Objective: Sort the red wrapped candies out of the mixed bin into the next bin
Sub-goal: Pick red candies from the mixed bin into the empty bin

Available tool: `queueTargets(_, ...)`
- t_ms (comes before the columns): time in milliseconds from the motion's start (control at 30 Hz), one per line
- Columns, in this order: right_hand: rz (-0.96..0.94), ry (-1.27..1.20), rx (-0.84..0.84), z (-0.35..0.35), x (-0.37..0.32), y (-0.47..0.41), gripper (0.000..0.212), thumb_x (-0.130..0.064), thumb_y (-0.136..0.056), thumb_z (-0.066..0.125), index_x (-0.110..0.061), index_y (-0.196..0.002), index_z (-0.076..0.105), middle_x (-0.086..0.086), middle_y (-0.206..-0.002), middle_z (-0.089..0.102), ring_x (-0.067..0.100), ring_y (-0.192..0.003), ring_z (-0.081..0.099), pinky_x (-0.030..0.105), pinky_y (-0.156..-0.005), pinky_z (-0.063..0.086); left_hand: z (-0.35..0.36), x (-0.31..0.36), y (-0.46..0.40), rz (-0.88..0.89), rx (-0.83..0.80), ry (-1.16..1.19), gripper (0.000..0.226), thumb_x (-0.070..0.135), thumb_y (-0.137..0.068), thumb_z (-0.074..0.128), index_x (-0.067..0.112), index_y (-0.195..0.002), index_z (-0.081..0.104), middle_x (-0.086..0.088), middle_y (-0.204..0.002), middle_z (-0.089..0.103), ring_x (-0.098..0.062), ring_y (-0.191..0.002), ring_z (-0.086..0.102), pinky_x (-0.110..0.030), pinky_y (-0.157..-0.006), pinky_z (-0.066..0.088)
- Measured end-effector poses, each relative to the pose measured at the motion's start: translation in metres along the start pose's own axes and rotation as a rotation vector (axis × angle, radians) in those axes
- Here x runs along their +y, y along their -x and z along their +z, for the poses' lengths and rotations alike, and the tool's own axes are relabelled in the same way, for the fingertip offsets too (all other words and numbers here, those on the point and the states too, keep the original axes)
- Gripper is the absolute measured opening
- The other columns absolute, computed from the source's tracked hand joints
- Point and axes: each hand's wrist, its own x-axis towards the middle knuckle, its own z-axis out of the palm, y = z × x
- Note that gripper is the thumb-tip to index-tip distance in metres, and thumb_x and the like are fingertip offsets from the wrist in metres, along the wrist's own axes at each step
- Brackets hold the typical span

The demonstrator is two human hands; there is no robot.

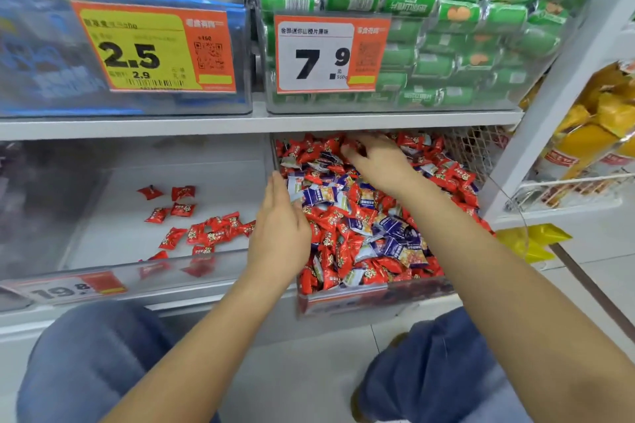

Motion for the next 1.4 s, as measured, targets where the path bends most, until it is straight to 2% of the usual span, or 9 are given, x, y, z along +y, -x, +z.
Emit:
queueTargets(67,0.085,-0.032,-0.034,0.004,-0.017,-0.02,0.064,-0.06,-0.094,0.033,-0.012,-0.132,0.051,0.014,-0.126,0.059,0.032,-0.106,0.058,0.037,-0.089,0.05,0.001,0.0,0.001,0.01,0.01,-0.006,0.057,0.012,-0.099,0.032,0.009,-0.151,0.007,-0.005,-0.158,0.014,-0.018,-0.144,0.016,-0.024,-0.112,0.016)
queueTargets(200,0.121,-0.077,-0.184,0.013,-0.043,-0.032,0.082,-0.076,-0.081,0.039,-0.023,-0.144,0.036,0.005,-0.146,0.042,0.028,-0.128,0.044,0.032,-0.101,0.04,0.003,0.0,0.0,0.015,0.042,-0.005,0.058,0.009,-0.098,0.032,0.01,-0.151,0.008,-0.006,-0.158,0.015,-0.019,-0.144,0.017,-0.023,-0.111,0.015)
queueTargets(300,0.01,-0.134,-0.303,0.018,-0.05,-0.027,0.068,-0.069,-0.078,0.055,-0.03,-0.133,0.048,0.0,-0.13,0.057,0.02,-0.112,0.057,0.03,-0.091,0.047,0.004,0.0,0.001,0.012,0.048,0.008,0.059,0.008,-0.097,0.032,0.011,-0.151,0.009,-0.005,-0.157,0.016,-0.018,-0.143,0.018,-0.024,-0.112,0.016)
queueTargets(500,-0.282,-0.04,-0.107,0.023,-0.032,0.009,0.025,-0.052,-0.073,0.058,-0.038,-0.093,0.06,-0.004,-0.1,0.064,0.019,-0.093,0.058,0.037,-0.085,0.049,0.003,0.0,0.001,-0.007,0.045,0.043,0.058,0.008,-0.097,0.034,0.011,-0.151,0.011,-0.005,-0.157,0.017,-0.02,-0.143,0.019,-0.029,-0.113,0.019)
queueTargets(867,-0.274,-0.06,0.047,0.003,0.027,0.096,0.056,-0.067,-0.085,0.035,-0.039,-0.132,0.051,-0.007,-0.141,0.045,0.015,-0.135,0.03,0.04,-0.112,0.022,0.004,-0.002,0.0,0.011,0.05,0.035,0.056,0.01,-0.096,0.034,0.012,-0.15,0.018,-0.006,-0.155,0.025,-0.024,-0.14,0.027,-0.037,-0.113,0.026)
queueTargets(1033,-0.129,-0.258,0.164,-0.032,0.046,0.105,0.03,-0.04,-0.096,0.049,-0.029,-0.122,0.06,-0.014,-0.119,0.055,-0.003,-0.109,0.046,0.031,-0.097,0.04,-0.002,-0.005,-0.003,0.07,0.048,-0.074,0.051,0.017,-0.095,0.04,0.005,-0.143,0.03,-0.015,-0.145,0.037,-0.031,-0.133,0.036,-0.047,-0.109,0.031)
queueTargets(1133,-0.056,-0.436,0.235,-0.035,0.057,0.113,0.018,-0.031,-0.095,0.054,-0.029,-0.108,0.066,-0.019,-0.107,0.061,-0.012,-0.096,0.053,0.02,-0.085,0.043,-0.008,0.004,0.0,0.24,0.118,-0.221,0.049,0.019,-0.095,0.047,0.007,-0.142,0.037,-0.011,-0.147,0.037,-0.026,-0.137,0.03,-0.038,-0.116,0.021)
queueTargets(1267,-0.073,-0.341,0.263,-0.026,0.052,0.113,0.02,-0.033,-0.093,0.056,-0.029,-0.11,0.066,-0.014,-0.108,0.06,0.0,-0.101,0.052,0.023,-0.086,0.039,-0.011,0.038,-0.003,0.441,0.0,-0.275,0.038,0.026,-0.098,0.045,0.015,-0.133,0.051,-0.002,-0.138,0.05,-0.018,-0.132,0.037,-0.026,-0.108,0.023)
queueTargets(1400,-0.064,-0.158,0.179,-0.017,0.05,0.108,0.034,-0.039,-0.093,0.053,-0.031,-0.126,0.057,-0.005,-0.117,0.056,0.012,-0.1,0.054,0.029,-0.082,0.043,0.009,0.06,-0.02,0.31,-0.213,-0.462,0.057,0.055,-0.096,0.031,0.028,-0.145,0.031,-0.006,-0.144,0.04,-0.027,-0.13,0.04,-0.04,-0.101,0.036)
